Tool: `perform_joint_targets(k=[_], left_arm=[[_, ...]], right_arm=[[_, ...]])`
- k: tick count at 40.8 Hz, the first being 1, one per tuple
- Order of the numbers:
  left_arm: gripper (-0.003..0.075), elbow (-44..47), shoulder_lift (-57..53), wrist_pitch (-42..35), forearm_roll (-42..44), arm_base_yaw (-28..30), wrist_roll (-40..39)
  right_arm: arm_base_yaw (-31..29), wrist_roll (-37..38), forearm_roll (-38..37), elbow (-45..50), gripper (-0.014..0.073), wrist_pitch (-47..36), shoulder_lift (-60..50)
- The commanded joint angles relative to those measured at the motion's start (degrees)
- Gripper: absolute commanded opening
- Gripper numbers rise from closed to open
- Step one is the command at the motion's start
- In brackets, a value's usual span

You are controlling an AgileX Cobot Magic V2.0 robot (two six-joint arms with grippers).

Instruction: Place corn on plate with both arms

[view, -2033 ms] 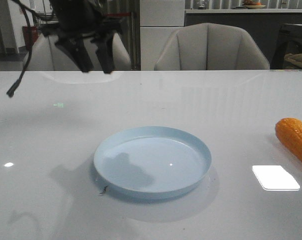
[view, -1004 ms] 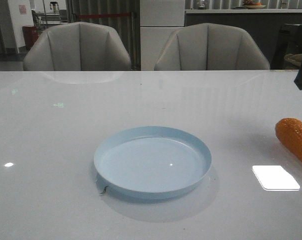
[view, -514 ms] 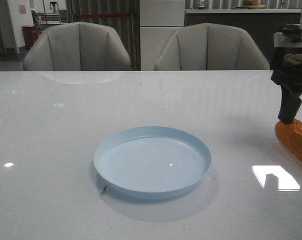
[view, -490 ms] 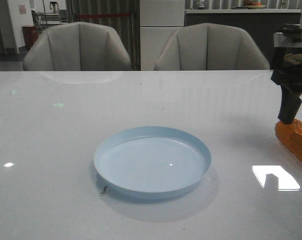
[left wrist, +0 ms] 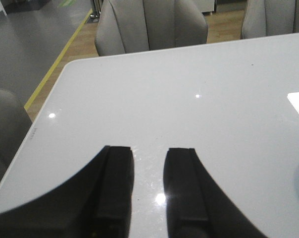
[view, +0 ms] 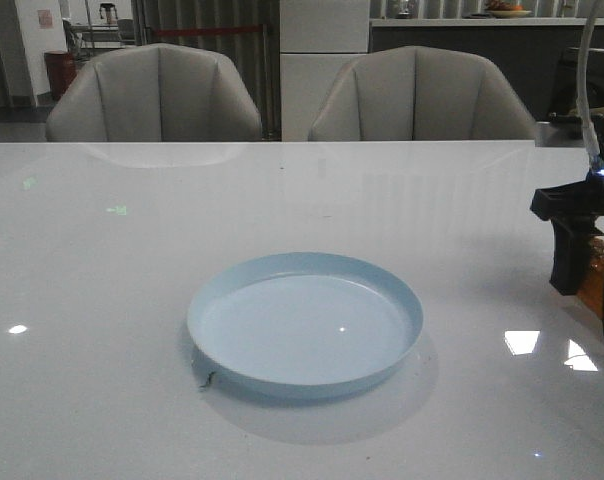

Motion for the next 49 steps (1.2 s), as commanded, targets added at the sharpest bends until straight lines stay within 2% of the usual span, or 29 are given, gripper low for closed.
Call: perform_joint_targets(k=[1,7,12,18,25,33,39,49], left_arm=[[0.0252,-2.1,2.5,-4.9,0.3,0.0,-0.5],[0.0252,-2.1,3.8,-4.9,0.3,0.0,-0.5],[0.0252,-2.1,3.8,-4.9,0.3,0.0,-0.5],[0.0252,-2.1,3.8,-5.0,0.3,0.0,-0.5],[0.0252,-2.1,3.8,-5.0,0.0,0.0,-0.5],[0.0252,-2.1,3.8,-4.8,0.0,0.0,-0.5],[0.0252,-2.1,3.8,-4.8,-0.1,0.0,-0.5],[0.0252,-2.1,3.8,-4.8,-0.1,0.0,-0.5]], right_arm=[[-0.1,-1.0,0.1,-1.8,0.0428,-1.1,-2.2],[-0.1,-2.9,0.1,-1.8,0.0209,-2.4,-2.2],[0.0,-4.1,0.1,-3.2,0.0129,-2.5,-2.2],[2.4,-11.6,0.9,-8.6,0.0128,0.8,-2.7],[8.5,-18.6,6.7,-17.7,0.0128,7.3,-2.8],[16.9,-18.6,8.4,-24.1,0.0128,8.0,-2.6],[22.6,-18.6,8.7,-24.6,0.0128,7.9,-1.9],[28.6,-18.6,10.0,-24.6,0.0141,8.8,1.1]])
